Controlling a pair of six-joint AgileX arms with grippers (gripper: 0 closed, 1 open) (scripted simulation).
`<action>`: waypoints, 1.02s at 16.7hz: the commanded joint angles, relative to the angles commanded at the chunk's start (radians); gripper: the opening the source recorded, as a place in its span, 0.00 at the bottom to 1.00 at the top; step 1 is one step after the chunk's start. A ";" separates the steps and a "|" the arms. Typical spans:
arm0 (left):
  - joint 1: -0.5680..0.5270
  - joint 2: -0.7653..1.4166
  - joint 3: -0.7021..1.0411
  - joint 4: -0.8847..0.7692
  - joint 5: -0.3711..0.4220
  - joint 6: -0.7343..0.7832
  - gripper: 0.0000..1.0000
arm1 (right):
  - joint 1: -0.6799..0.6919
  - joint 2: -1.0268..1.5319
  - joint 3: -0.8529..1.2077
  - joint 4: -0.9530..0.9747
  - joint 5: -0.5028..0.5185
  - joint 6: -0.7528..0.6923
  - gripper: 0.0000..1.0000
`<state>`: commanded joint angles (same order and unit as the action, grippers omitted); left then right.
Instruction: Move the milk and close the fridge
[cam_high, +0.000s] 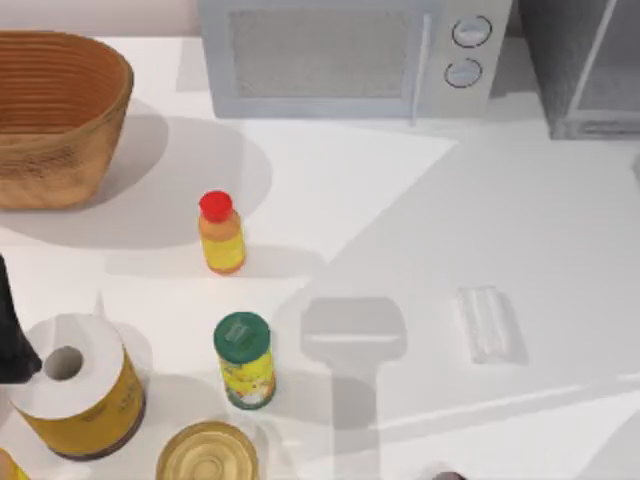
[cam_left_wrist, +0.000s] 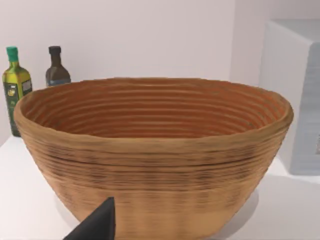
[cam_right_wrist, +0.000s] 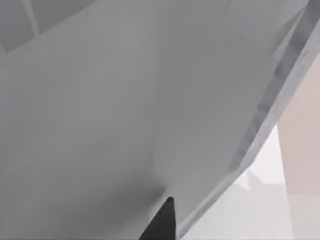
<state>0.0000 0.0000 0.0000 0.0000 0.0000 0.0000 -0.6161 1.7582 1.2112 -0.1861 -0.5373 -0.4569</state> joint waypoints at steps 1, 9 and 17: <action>0.000 0.000 0.000 0.000 0.000 0.000 1.00 | 0.048 -0.007 -0.016 0.013 0.035 0.030 1.00; 0.000 0.000 0.000 0.000 0.000 0.000 1.00 | 0.412 -0.062 -0.144 0.125 0.320 0.282 1.00; 0.000 0.000 0.000 0.000 0.000 0.000 1.00 | 0.589 -0.137 -0.210 0.235 0.495 0.435 1.00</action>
<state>0.0000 0.0000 0.0000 0.0000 0.0000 0.0000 -0.0273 1.6209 1.0013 0.0486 -0.0427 -0.0217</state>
